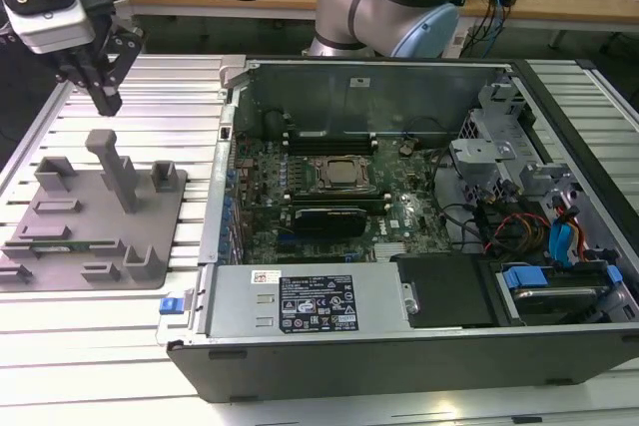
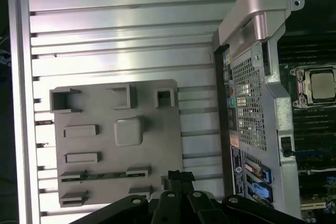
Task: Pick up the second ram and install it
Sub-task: 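Reach for the second ram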
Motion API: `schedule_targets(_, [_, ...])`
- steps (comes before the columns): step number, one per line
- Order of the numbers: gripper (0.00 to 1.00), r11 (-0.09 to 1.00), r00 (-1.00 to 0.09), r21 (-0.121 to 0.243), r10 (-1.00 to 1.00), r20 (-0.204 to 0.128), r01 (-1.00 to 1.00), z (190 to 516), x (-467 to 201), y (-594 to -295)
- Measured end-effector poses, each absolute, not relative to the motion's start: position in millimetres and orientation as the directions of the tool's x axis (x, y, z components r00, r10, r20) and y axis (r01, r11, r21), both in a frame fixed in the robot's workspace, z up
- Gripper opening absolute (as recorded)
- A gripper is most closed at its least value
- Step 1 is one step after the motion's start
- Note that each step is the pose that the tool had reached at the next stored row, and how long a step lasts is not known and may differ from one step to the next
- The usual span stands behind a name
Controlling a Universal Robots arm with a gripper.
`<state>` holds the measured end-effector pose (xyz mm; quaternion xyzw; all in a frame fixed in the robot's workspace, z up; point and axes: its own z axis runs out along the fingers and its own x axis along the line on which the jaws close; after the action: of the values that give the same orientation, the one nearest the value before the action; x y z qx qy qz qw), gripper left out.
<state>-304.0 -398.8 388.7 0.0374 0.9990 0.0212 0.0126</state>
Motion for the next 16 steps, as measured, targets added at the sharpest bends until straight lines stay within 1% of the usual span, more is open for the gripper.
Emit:
schedule_targets(6, [0.08, 0.996, -0.997, 0.043, 0.075, -0.024, 0.074, 385.4, -320.4, -398.9])
schedule_targets(16, [0.08, 0.996, -0.997, 0.043, 0.075, -0.024, 0.074, 370.5, -353.3, -398.9])
